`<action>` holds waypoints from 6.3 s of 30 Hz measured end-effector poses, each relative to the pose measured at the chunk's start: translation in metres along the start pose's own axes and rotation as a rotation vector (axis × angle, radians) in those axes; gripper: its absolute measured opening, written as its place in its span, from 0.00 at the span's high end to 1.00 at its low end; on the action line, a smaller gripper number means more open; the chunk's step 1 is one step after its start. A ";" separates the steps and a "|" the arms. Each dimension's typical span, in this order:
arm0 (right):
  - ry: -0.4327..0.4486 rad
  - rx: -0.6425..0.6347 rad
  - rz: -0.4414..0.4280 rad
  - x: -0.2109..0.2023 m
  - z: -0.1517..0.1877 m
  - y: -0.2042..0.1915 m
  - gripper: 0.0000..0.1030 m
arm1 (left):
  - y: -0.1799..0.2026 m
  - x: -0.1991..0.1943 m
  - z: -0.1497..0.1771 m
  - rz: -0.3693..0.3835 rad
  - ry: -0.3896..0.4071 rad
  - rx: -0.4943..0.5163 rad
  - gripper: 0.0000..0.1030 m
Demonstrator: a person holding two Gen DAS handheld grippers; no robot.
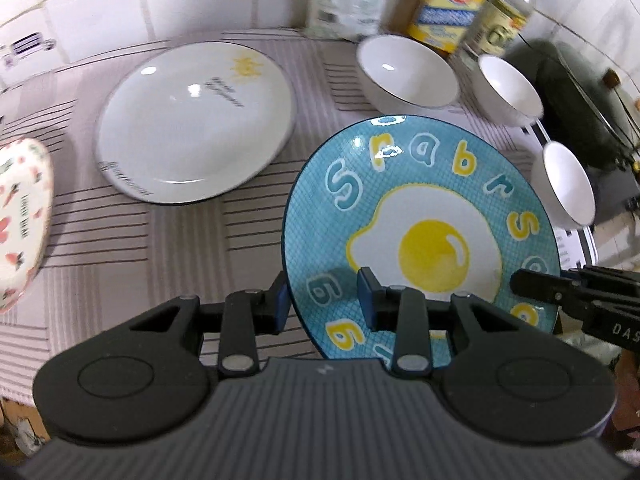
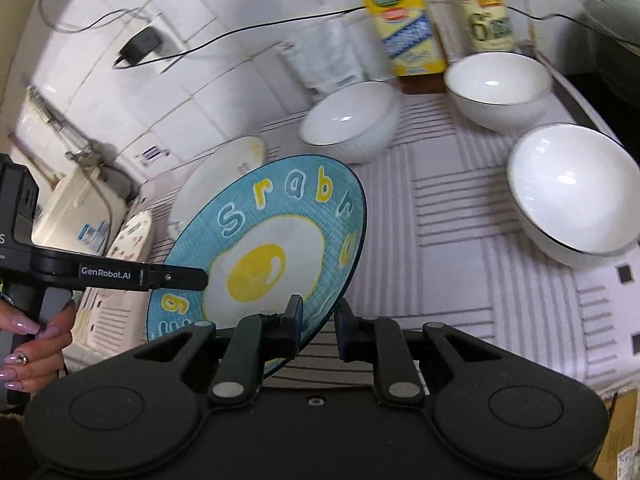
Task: Organize plates and bowls
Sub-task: 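Carry the egg plate onto the sun plate with both grippers and release, then move both grippers to the rim of the rabbit-print plate, then grip the rabbit plate rim with both grippers and lift it, then carry the rabbit plate with both grippers over the egg plate stack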
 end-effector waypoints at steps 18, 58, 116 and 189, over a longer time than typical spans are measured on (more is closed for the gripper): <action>-0.076 -0.125 -0.169 0.058 -0.062 -0.086 0.79 | -0.104 -0.039 -0.016 -0.073 0.056 -0.203 0.68; -0.140 -0.352 0.089 0.207 -0.116 -0.138 0.76 | -0.188 0.076 -0.079 -0.159 -0.214 -0.302 0.67; -0.051 -0.589 -0.109 0.068 -0.027 -0.289 0.34 | -0.217 -0.182 0.018 -0.186 0.212 -0.089 0.44; -0.014 -0.077 -0.047 0.253 0.054 -0.274 0.84 | -0.365 -0.035 0.054 0.054 0.003 0.043 0.68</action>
Point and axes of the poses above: each gripper's, at about its wrist camera, not at the fingertips, and x roughly the way its jaws point, y to its right, z to its underside, the point moved 2 cm from there along x, roughly the way its jaws point, and after that the axes turned 9 degrees about x, right-handed, at the moved point
